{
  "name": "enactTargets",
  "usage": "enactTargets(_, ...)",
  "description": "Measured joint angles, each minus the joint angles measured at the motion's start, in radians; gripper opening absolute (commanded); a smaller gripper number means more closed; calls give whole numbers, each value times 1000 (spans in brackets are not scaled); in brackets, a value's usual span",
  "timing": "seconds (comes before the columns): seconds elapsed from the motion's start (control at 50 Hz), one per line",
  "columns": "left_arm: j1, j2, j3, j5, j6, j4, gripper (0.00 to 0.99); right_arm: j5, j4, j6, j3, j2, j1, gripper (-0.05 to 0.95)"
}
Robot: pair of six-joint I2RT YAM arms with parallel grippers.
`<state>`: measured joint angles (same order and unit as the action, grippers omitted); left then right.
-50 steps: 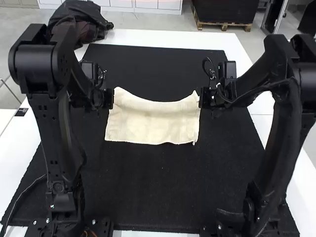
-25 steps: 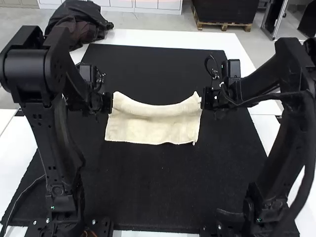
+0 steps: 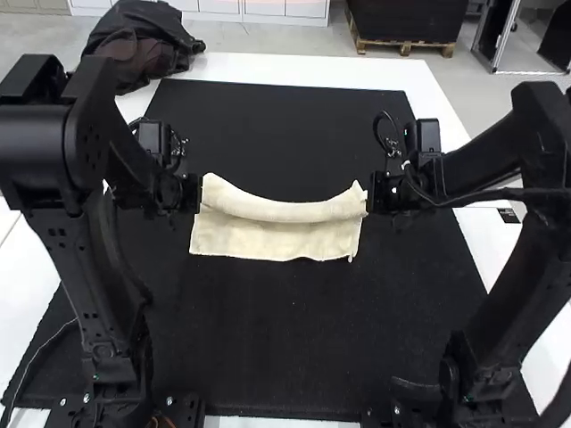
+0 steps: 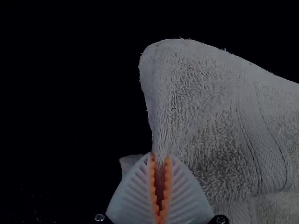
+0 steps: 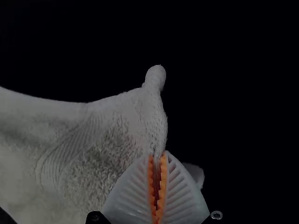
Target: Fold the towel.
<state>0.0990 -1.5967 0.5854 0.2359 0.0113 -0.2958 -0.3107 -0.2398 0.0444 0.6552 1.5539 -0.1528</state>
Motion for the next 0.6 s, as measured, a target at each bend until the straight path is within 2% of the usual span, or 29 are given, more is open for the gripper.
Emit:
enactTargets(0.28, 0, 84, -59, 0, -3, 10, 23, -1, 36, 11, -42, -53, 0, -28)
enactTargets(0.48, 0, 131, -93, 0, -3, 64, 23, -8, 51, 16, -80, -101, 0, -28)
enactTargets(0.6, 0, 142, -125, 0, -3, 67, 23, -8, 51, 16, -112, -128, 0, -28)
